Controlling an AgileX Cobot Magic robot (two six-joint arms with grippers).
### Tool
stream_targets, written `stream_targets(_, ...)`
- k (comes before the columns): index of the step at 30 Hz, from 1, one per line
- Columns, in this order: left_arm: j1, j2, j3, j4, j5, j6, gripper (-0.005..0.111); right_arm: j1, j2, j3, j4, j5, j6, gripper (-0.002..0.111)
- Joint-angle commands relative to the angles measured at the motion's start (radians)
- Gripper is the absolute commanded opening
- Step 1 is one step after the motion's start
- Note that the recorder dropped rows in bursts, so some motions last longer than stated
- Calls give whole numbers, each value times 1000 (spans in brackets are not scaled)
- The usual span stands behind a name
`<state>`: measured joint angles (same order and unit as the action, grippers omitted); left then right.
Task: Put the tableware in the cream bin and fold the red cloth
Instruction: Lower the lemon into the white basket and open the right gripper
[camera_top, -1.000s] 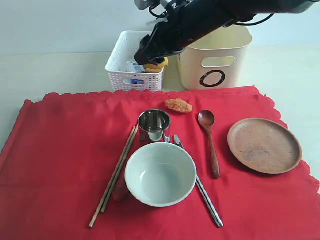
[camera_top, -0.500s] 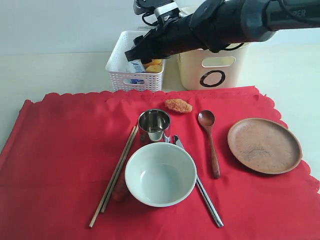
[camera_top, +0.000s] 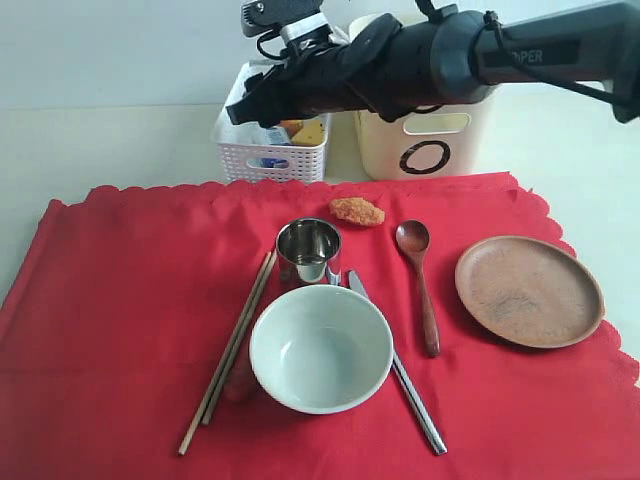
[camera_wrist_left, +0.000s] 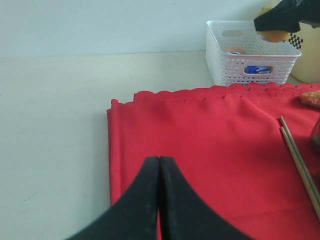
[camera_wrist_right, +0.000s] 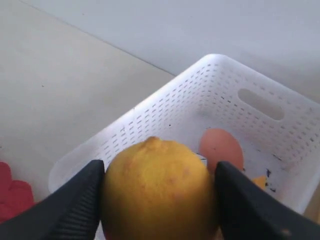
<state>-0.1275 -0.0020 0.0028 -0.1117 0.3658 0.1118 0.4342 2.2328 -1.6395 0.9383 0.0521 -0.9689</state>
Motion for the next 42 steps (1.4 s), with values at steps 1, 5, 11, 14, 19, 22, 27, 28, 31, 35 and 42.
stream_targets(1,-5,2,-3,2,-10,-6,0,2,23,-19,5,-44,2,39)
stream_targets(5,-5,2,-3,2,-10,-6,0,2,40,-19,5,-104,2,51)
stream_targets(11,-5,2,-3,2,-10,-6,0,2,48,-19,5,-208,32,62)
stream_targets(14,-5,2,-3,2,-10,-6,0,2,48,-19,5,-212,83,66)
stream_targets(19,-5,2,-3,2,-10,-6,0,2,48,-19,5,-212,100,73)
stream_targets(22,-5,2,-3,2,-10,-6,0,2,48,-19,5,-212,100,74)
stream_targets(27,-5,2,-3,2,-10,-6,0,2,38,-19,5,-178,102,74)
stream_targets(28,-5,2,-3,2,-10,-6,0,2,32,-19,5,-152,100,74)
stream_targets(31,-5,2,-3,2,-10,-6,0,2,5,-19,2,-52,98,74)
stream_targets(35,-5,2,-3,2,-10,-6,0,1,-43,-19,-76,37,98,74)
stream_targets(42,-5,2,-3,2,-10,-6,0,1,-139,-19,-320,231,98,74)
